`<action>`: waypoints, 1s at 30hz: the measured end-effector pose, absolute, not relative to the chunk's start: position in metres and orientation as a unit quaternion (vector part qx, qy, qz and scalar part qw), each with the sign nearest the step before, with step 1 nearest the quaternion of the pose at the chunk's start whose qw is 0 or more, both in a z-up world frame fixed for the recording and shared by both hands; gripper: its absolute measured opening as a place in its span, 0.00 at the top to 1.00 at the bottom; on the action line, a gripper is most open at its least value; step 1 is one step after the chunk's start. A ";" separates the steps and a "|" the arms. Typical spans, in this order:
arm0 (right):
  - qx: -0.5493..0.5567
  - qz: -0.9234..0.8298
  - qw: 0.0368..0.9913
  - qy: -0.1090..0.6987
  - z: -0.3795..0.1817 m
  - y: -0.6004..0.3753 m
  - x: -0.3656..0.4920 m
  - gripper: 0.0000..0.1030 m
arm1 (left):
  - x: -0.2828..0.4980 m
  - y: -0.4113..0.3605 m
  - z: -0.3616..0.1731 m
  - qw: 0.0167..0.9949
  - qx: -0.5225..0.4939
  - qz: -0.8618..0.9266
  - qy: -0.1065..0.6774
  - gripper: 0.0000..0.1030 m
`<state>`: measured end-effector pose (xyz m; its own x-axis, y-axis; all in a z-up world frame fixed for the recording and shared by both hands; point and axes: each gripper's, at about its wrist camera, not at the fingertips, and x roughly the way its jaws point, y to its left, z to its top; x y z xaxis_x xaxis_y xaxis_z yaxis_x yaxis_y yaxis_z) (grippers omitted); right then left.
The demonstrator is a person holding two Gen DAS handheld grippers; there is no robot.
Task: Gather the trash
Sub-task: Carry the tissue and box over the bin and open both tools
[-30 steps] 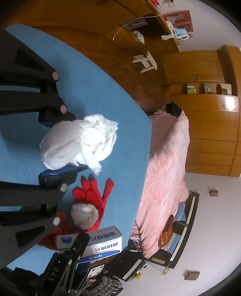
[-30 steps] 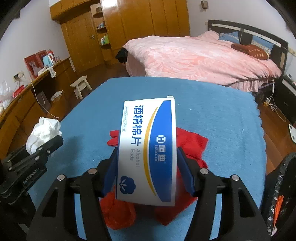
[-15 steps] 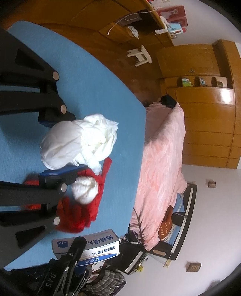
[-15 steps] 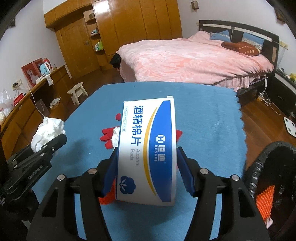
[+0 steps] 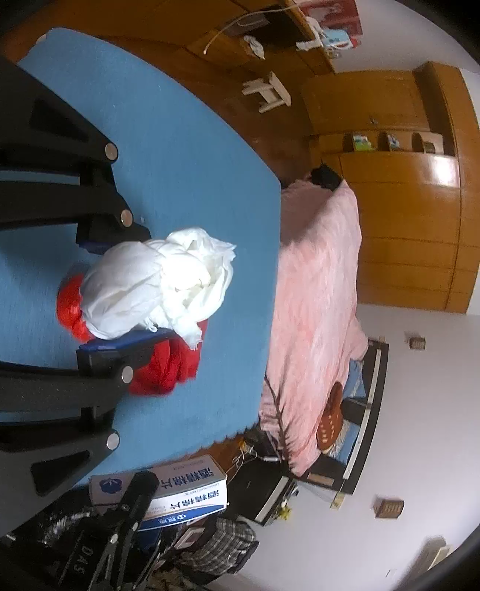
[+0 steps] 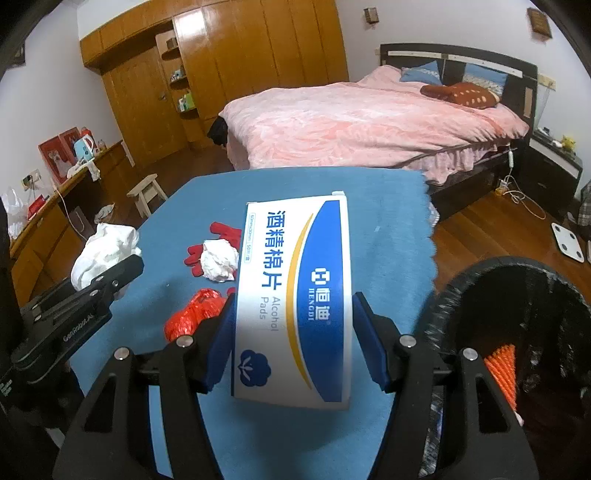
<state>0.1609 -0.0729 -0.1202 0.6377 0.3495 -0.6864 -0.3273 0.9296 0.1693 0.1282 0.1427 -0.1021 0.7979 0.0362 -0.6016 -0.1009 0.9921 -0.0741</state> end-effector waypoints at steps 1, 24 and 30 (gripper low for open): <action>0.016 0.186 0.906 0.381 -0.119 -0.077 0.158 0.43 | 0.128 0.138 -0.100 0.947 -0.049 0.034 0.314 0.67; 0.058 0.093 0.938 0.329 -0.086 -0.215 0.102 0.43 | 0.118 -0.007 -0.065 0.954 0.002 -0.090 0.286 0.67; 0.072 0.056 0.938 0.334 -0.095 -0.254 0.098 0.43 | 0.119 -0.043 -0.069 0.949 0.015 -0.128 0.288 0.67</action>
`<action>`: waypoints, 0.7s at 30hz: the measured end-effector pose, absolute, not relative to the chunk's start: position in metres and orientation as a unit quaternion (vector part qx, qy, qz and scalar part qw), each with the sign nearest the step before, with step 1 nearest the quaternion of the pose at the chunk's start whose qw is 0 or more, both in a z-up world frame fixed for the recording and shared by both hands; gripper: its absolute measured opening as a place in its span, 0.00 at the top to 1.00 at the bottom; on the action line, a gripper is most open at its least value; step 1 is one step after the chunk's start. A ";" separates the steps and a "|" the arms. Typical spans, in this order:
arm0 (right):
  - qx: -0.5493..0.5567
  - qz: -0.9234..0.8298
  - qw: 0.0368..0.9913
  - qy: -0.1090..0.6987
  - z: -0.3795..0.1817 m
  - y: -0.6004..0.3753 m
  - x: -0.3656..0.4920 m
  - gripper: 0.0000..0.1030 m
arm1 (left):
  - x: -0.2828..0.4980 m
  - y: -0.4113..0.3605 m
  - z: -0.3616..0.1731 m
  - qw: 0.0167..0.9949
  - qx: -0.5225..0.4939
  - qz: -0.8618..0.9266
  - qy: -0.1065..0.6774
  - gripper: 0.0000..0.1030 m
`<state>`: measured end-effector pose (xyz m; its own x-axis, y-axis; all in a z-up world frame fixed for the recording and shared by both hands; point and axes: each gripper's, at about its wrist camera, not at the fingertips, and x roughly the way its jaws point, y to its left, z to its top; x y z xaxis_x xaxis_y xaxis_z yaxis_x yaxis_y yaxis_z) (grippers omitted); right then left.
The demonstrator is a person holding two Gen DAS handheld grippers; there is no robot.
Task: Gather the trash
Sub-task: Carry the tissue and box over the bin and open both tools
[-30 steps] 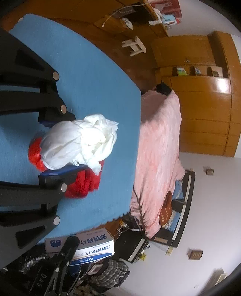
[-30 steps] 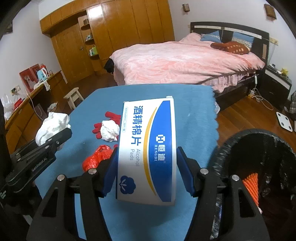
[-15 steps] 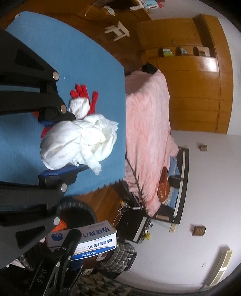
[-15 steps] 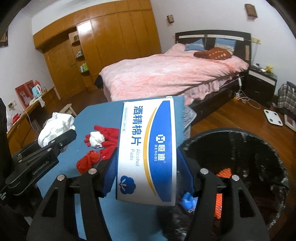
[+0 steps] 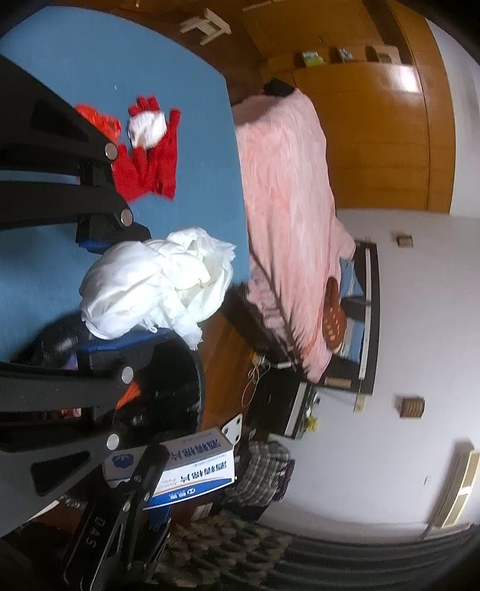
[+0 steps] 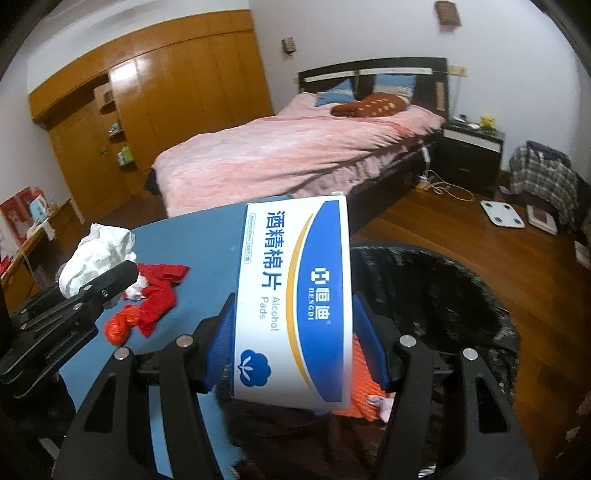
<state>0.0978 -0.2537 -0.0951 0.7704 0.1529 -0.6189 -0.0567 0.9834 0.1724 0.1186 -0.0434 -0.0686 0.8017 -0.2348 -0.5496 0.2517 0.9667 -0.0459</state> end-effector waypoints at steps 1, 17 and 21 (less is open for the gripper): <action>0.074 0.049 0.938 0.335 -0.097 -0.260 0.097 0.43 | 0.119 -0.050 -0.070 0.948 0.017 -0.135 0.288 0.67; 0.068 -0.009 0.935 0.349 -0.125 -0.320 0.100 0.43 | 0.131 -0.116 -0.096 0.931 0.039 -0.193 0.307 0.67; 0.068 -0.018 0.934 0.352 -0.132 -0.329 0.107 0.43 | 0.138 -0.128 -0.100 0.927 0.041 -0.203 0.312 0.67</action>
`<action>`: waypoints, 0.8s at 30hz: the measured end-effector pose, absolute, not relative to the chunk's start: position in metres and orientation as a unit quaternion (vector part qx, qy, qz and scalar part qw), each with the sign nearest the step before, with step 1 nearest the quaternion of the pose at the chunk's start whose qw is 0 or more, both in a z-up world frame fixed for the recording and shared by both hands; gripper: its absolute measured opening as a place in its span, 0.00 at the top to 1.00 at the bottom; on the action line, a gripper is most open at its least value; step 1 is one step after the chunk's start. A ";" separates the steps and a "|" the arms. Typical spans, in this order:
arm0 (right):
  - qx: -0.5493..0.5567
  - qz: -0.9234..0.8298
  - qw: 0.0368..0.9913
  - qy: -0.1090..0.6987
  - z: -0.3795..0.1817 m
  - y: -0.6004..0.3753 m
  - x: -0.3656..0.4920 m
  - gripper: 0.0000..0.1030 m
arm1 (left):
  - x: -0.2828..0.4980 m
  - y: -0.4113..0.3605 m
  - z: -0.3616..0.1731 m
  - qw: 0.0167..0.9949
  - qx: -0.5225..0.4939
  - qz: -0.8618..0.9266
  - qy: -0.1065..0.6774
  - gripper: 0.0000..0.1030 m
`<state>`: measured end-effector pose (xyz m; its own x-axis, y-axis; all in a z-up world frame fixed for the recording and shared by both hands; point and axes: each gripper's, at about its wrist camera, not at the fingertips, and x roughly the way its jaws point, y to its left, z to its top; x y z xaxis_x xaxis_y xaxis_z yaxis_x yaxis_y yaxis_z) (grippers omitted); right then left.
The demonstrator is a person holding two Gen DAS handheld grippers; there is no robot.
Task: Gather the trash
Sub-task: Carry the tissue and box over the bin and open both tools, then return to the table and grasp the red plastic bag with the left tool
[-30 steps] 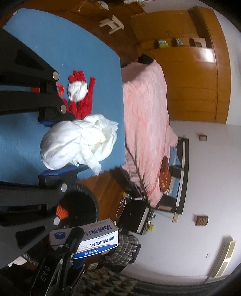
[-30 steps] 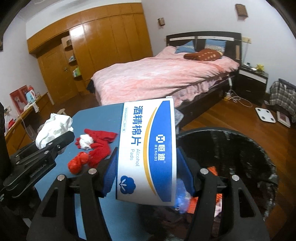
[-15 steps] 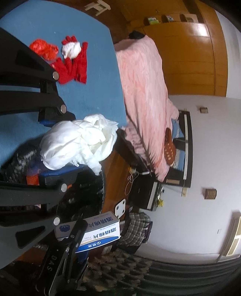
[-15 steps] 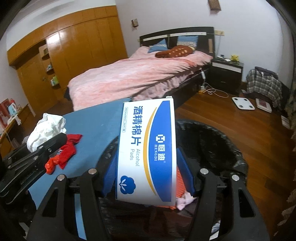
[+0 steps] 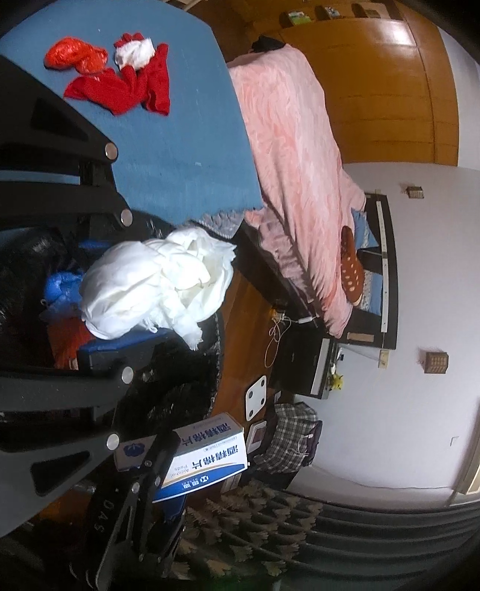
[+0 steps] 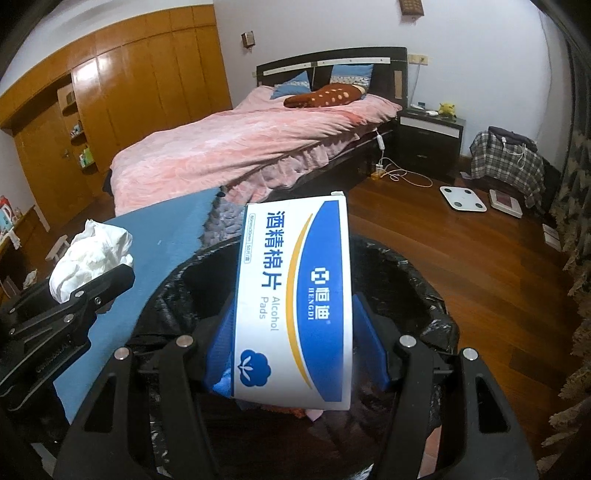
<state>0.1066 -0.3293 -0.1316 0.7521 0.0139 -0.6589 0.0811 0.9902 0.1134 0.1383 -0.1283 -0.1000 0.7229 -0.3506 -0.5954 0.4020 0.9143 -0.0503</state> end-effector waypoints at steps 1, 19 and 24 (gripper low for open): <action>0.068 -0.019 0.933 0.352 -0.132 -0.331 0.107 0.43 | 0.140 -0.132 -0.101 0.926 0.042 -0.205 0.313 0.66; 0.061 -0.041 0.936 0.345 -0.139 -0.341 0.101 0.11 | 0.147 -0.123 -0.093 0.924 0.017 -0.222 0.311 0.24; 0.067 -0.039 0.939 0.336 -0.128 -0.337 0.098 0.08 | 0.140 -0.105 -0.085 0.934 0.022 -0.198 0.298 0.16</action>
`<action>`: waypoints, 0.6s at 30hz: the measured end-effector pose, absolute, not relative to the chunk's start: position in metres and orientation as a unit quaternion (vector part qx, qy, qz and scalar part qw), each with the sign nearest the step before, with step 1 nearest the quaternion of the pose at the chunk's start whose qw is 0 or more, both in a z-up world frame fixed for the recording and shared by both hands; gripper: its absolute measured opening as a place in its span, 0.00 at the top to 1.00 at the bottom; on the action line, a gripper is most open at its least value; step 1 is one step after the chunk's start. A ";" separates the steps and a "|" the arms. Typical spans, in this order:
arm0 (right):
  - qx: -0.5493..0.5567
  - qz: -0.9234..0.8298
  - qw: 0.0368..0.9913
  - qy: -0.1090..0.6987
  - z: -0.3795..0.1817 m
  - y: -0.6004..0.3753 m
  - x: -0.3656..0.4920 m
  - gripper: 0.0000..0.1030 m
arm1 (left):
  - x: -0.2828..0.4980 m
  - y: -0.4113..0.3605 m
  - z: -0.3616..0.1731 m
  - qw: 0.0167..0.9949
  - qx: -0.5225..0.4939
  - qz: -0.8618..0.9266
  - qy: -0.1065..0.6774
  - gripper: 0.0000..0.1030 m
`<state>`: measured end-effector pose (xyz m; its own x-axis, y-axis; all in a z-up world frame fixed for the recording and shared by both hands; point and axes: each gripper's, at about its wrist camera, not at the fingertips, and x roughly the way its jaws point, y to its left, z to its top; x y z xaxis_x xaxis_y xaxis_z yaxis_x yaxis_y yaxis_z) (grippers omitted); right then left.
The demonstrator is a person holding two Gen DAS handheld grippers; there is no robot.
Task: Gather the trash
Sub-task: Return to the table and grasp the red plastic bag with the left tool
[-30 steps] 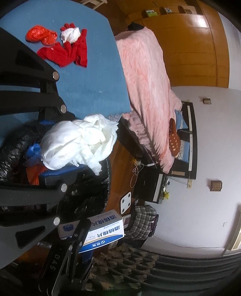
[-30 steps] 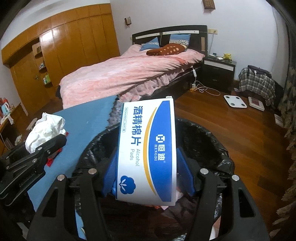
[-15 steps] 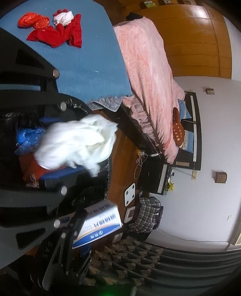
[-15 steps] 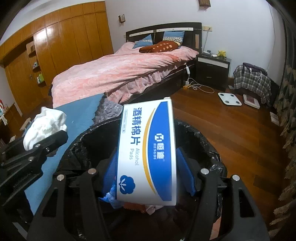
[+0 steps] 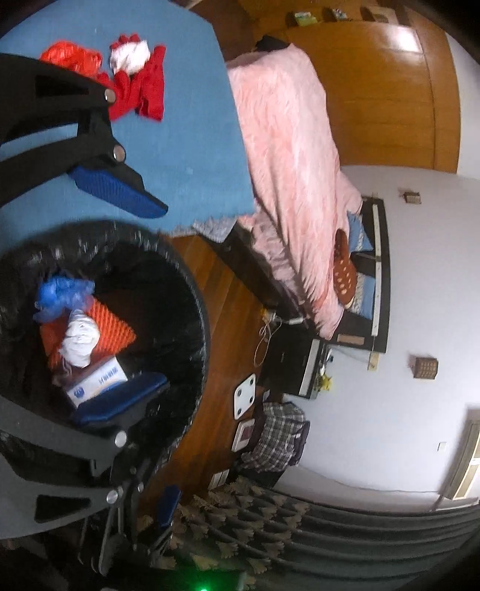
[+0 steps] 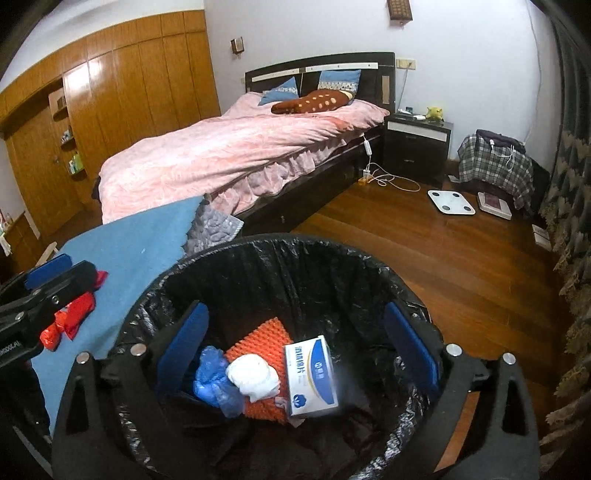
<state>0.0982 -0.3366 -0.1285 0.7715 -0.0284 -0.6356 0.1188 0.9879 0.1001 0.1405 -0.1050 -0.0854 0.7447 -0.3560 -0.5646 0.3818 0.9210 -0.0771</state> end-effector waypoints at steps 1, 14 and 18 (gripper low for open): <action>0.069 -0.038 0.939 0.334 -0.127 -0.334 0.098 0.08 | 0.139 -0.099 -0.083 0.936 0.022 -0.191 0.295 0.15; 0.061 0.036 0.941 0.331 -0.116 -0.258 0.113 0.07 | 0.122 0.008 -0.080 0.958 0.005 -0.070 0.278 0.12; 0.051 0.065 0.940 0.331 -0.116 -0.225 0.122 0.07 | 0.120 0.047 -0.088 0.958 -0.002 -0.020 0.284 0.12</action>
